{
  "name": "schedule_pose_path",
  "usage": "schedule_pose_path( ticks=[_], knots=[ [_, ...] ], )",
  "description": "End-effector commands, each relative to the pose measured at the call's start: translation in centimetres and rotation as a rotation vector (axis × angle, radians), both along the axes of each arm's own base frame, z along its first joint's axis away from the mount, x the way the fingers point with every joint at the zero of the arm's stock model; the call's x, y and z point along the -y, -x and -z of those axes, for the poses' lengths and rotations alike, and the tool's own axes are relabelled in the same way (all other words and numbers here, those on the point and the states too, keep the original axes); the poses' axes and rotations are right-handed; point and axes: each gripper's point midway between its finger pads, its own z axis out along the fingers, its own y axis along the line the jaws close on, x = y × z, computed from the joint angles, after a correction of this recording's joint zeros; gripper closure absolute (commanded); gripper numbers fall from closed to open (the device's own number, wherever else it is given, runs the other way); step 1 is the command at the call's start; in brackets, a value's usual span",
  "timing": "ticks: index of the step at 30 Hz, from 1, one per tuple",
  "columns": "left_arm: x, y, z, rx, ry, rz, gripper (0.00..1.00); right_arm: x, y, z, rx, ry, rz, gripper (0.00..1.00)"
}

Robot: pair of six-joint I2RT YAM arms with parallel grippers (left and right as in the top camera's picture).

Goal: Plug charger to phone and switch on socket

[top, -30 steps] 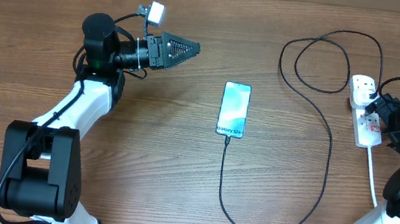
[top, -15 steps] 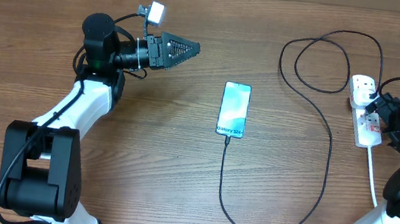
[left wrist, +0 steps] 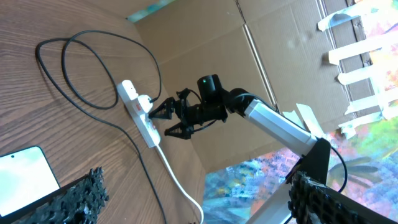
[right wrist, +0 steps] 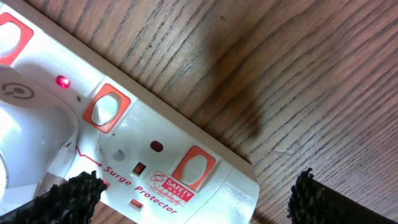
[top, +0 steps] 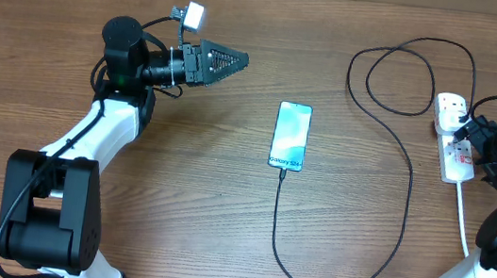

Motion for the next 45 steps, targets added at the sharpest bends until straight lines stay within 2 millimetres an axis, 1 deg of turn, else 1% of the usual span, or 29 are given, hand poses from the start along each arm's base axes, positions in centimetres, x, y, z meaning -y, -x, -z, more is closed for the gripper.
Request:
schedule_pose_path(
  ticks=[1,25,31,33,34,36,38,39,40,41,42,43,45],
  knots=[
    [0.3,0.6,-1.2,0.057,-0.003,0.018,0.00,0.0,-0.9,-0.4,0.022,0.005,-0.013,0.00],
    [0.3,0.5,-1.0,0.052,-0.003,0.018,0.01,0.0,-0.9,-0.4,0.022,0.005,-0.013,0.00],
    [0.4,1.2,-1.8,0.073,-0.001,0.044,0.01,0.0,-0.9,-0.4,0.022,0.005,-0.013,0.00],
    [0.3,1.0,-2.3,0.160,-0.016,0.019,0.01,0.0,-0.9,-0.4,0.022,0.005,-0.013,0.00],
    [0.1,0.6,-2.6,0.241,-0.033,-0.015,0.00,0.0,-0.9,-0.4,0.022,0.005,-0.013,0.00],
    [-0.1,-0.4,-3.6,0.456,-0.089,-0.100,0.00,0.0,-0.9,-0.4,0.022,0.005,-0.013,0.00],
    [0.2,-0.7,-3.9,0.715,-0.187,-0.141,0.01,0.0,-0.9,-0.4,0.022,0.005,-0.013,0.00],
    [0.6,-0.8,-3.5,0.825,-0.257,-0.155,0.00,0.0,-0.9,-0.4,0.022,0.005,-0.013,0.00],
    [0.8,-1.0,-2.8,0.884,-0.330,-0.172,0.00,0.0,-0.9,-0.4,0.022,0.005,-0.013,0.00],
    [0.9,-1.4,-1.6,0.911,-0.432,-0.195,0.01,0.0,-0.9,-0.4,0.022,0.005,-0.013,0.00],
    [0.8,-1.9,0.1,0.895,-0.548,-0.223,0.01,0.0,-0.9,-0.4,0.022,0.005,-0.013,0.00],
    [0.3,-2.4,1.7,0.841,-0.665,-0.261,0.00,0.0,-0.9,-0.4,0.022,0.005,-0.013,0.00],
    [-0.9,-2.8,4.1,0.744,-0.825,-0.330,0.00,0.0,-0.9,-0.4,0.022,0.005,-0.013,0.00]
  ],
)
